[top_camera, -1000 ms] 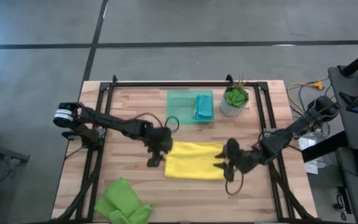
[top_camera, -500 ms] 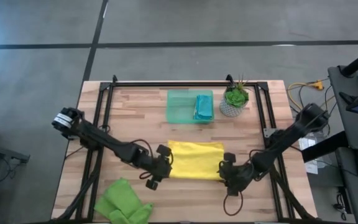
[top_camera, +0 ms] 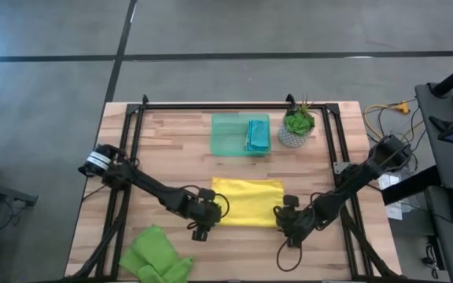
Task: Fold microfiber towels
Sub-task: Fold the yellow microfiber cloth
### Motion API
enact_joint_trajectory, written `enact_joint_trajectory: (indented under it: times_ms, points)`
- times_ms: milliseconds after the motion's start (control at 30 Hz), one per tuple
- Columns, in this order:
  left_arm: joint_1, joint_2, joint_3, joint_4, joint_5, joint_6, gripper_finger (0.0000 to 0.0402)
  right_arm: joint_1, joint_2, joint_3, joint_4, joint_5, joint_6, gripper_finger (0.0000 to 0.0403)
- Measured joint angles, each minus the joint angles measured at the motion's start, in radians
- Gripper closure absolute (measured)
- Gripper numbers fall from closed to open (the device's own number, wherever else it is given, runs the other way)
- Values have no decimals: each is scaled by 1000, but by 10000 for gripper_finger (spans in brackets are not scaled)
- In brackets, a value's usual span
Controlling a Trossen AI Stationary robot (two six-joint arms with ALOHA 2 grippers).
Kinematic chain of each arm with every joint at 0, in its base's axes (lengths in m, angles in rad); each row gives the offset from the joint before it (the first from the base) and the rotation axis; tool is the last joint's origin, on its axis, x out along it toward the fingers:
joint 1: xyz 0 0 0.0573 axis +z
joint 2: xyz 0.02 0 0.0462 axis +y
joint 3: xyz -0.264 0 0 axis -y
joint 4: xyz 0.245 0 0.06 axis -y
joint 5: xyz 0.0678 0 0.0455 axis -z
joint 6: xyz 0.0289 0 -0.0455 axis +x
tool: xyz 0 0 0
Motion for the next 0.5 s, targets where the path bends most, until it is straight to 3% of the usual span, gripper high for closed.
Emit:
enact_joint_trajectory:
  times_ms: [300,500]
  points:
    - [0,18,3,3,24,-38,230,0,40,5,-12,-33,54,228]
    - [-5,16,3,-26,25,-43,231,-1,33,4,-30,-39,76,274]
